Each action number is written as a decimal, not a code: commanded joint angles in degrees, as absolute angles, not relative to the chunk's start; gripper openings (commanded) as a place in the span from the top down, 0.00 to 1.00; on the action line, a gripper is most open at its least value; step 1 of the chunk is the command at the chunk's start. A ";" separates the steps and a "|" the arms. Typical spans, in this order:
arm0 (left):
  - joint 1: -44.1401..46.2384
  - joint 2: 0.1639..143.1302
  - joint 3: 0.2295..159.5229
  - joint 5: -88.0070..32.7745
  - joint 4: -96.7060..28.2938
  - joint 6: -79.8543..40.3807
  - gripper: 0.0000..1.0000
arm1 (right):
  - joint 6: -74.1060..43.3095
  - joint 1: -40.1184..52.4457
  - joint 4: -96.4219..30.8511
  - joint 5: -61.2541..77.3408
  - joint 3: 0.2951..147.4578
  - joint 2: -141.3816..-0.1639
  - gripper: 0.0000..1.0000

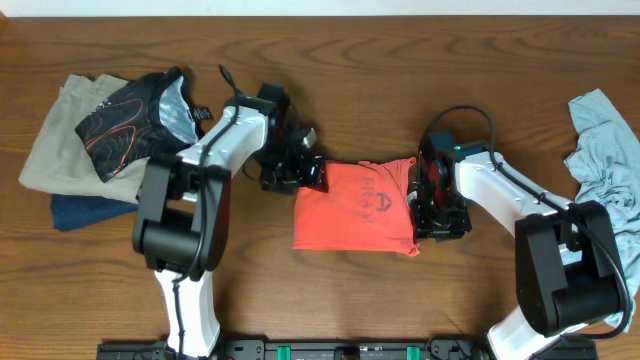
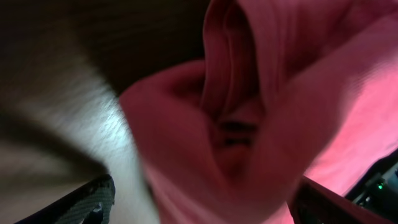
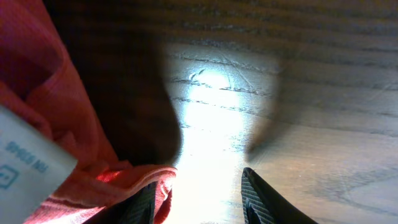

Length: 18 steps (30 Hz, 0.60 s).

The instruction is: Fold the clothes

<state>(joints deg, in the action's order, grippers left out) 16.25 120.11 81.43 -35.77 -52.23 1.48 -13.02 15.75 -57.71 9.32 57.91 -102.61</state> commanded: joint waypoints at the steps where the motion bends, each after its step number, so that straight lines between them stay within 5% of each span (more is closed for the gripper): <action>1: 17.89 122.93 80.77 -38.68 -51.46 3.49 0.12 | -13.67 14.57 -57.65 8.40 58.50 -102.98 0.57; 3: 19.22 123.66 80.77 -39.05 -51.62 4.78 0.21 | -13.67 14.52 -57.60 8.38 58.50 -102.98 0.57; 8: 21.23 123.55 80.82 -38.98 -50.50 4.93 0.91 | -13.67 14.26 -57.41 8.08 58.52 -102.98 0.57; 18: 14.81 116.97 86.80 -12.08 -55.72 -0.32 0.94 | -13.06 7.64 -64.18 1.72 65.89 -99.48 0.53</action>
<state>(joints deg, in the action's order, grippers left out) 18.70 121.21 83.79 -28.75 -54.72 2.17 -13.04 10.20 -63.07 5.13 62.28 -102.45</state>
